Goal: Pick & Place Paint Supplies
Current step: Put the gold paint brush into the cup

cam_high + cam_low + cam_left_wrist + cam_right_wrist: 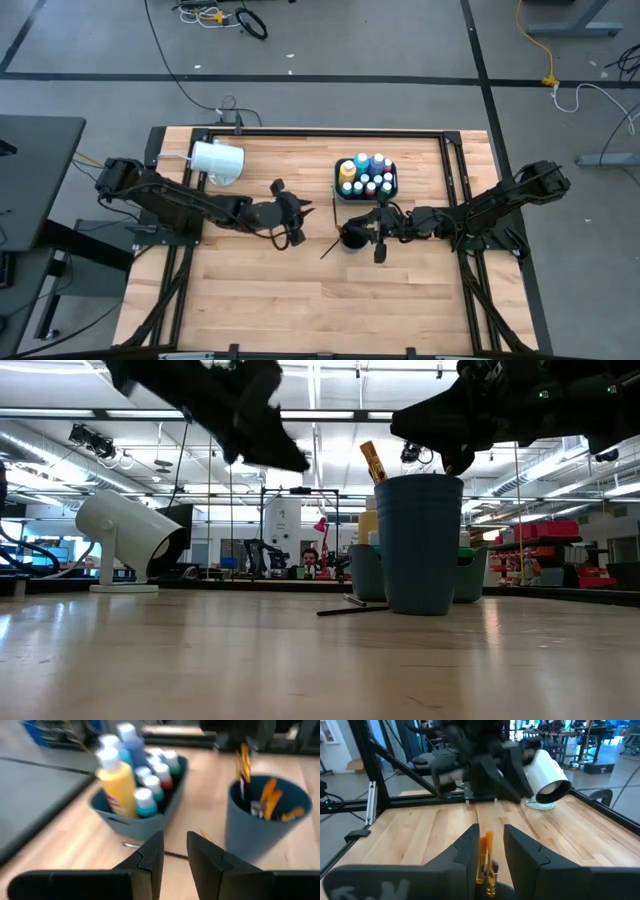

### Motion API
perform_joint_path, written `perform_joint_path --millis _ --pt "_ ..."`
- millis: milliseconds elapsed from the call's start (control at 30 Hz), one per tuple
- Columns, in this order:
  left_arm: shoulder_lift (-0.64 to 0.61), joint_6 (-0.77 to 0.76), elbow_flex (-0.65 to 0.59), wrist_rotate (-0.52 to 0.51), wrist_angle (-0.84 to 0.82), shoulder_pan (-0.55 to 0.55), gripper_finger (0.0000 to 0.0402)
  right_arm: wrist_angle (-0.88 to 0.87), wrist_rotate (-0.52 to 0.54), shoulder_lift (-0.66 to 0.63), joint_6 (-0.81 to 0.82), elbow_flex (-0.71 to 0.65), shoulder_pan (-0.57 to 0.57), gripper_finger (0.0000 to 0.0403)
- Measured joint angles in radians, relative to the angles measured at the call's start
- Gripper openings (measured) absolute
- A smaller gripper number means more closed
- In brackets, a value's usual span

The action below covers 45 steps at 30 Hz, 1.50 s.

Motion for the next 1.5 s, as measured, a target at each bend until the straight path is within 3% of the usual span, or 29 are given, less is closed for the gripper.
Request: perform_joint_path --millis 333,633,767,1000,1267,1367,1500 --pt "0.215 -0.012 -0.001 0.313 0.085 0.047 0.0132 0.016 -0.030 0.000 -0.025 0.002 0.000 0.0107" --pt "0.415 -0.159 -0.001 0.330 0.384 -0.001 0.0190 -0.004 0.031 0.000 -0.028 0.003 -0.001 0.0167" --pt "0.485 -0.178 0.001 0.290 0.493 -0.041 0.0195 -0.008 0.048 0.000 -0.025 0.003 -0.001 0.0183" --pt "0.601 -0.194 0.000 0.109 0.564 -0.111 0.0187 -0.001 0.048 0.000 -0.072 0.003 -0.001 0.0186" --pt "0.642 -0.290 0.004 0.002 0.528 -0.154 0.0181 0.003 0.048 0.000 -0.073 0.003 -0.001 0.0187" --pt "0.642 -0.257 0.005 -0.028 0.497 -0.163 0.0163 0.003 0.048 0.000 -0.072 0.003 -0.001 0.0185" --pt "0.639 -0.245 0.004 -0.027 0.469 -0.159 0.0109 0.002 0.047 0.000 -0.051 0.003 0.000 0.0186"
